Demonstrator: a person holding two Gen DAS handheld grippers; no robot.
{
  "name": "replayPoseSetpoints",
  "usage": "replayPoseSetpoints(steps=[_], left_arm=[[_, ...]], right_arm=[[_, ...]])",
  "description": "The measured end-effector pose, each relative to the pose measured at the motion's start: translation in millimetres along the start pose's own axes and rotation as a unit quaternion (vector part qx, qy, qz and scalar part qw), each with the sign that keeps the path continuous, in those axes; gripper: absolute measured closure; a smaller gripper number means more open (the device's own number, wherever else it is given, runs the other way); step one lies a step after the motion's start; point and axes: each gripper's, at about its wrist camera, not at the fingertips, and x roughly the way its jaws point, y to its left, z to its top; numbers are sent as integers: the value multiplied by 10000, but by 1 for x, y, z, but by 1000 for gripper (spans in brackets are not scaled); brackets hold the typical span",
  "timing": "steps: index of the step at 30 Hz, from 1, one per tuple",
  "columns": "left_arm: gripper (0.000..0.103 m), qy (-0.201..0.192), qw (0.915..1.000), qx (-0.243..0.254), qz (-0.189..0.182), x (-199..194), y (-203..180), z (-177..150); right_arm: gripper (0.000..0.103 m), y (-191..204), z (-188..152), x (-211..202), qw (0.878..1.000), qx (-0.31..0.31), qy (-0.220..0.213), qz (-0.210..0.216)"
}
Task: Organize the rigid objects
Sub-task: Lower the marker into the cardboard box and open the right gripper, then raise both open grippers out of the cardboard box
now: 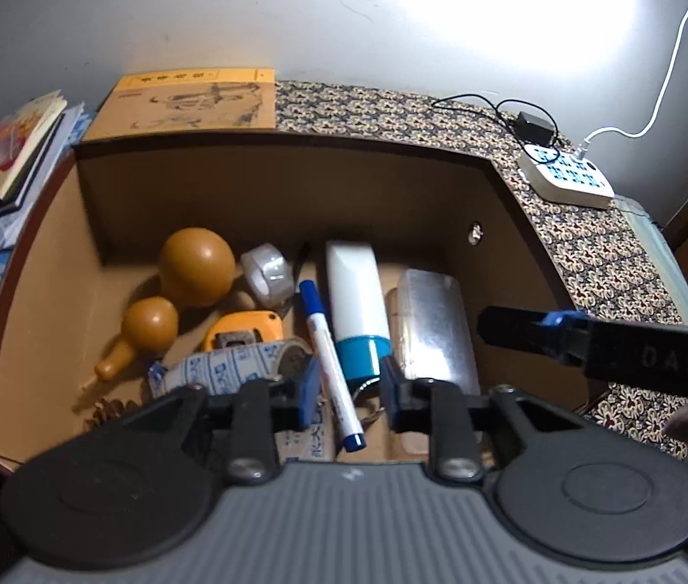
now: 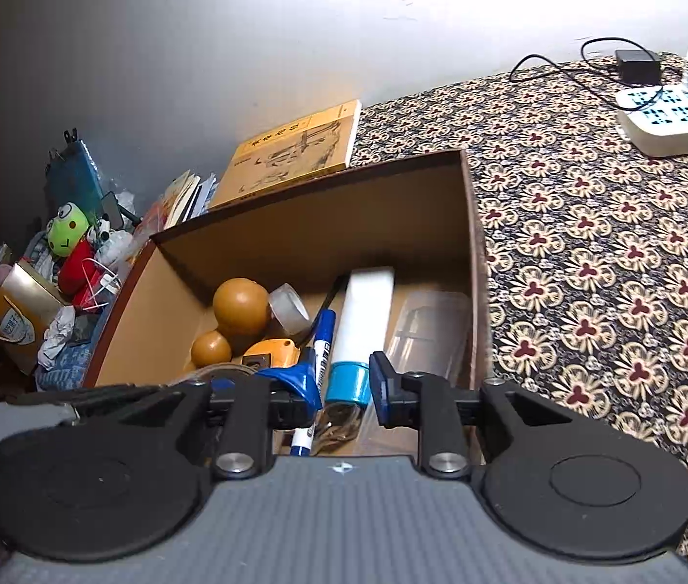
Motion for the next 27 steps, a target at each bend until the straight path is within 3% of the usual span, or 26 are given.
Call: replayPoseSetpoints(steps=[2,9,12,21,23,27], left_arm=[[53,-75,9998,43,198,-5,-4,2],[48,-221,9975,152,650,-22,-13,2],[46,-181,9955,204,902,-25,-18,0],[42,-208,9893,50,1443,-36,-27,-7],[41,-233,9879,-13,1530,-39,-27,-9],[39,-225,9844,-176,1736,-43,-26,-13]], right_arm=[[96,-2,-4,-7,9999,124,-49,-73],[95,-4,-13,-24,9976,246,-54,-638],[95,-6,-13,-31,9979,329,24,-555],[88,6,-11,-41,9959,-29,249,-869],[85,2,-11,-44,9974,4,212,-688],[85,-7,-9,-46,9994,279,192,119]])
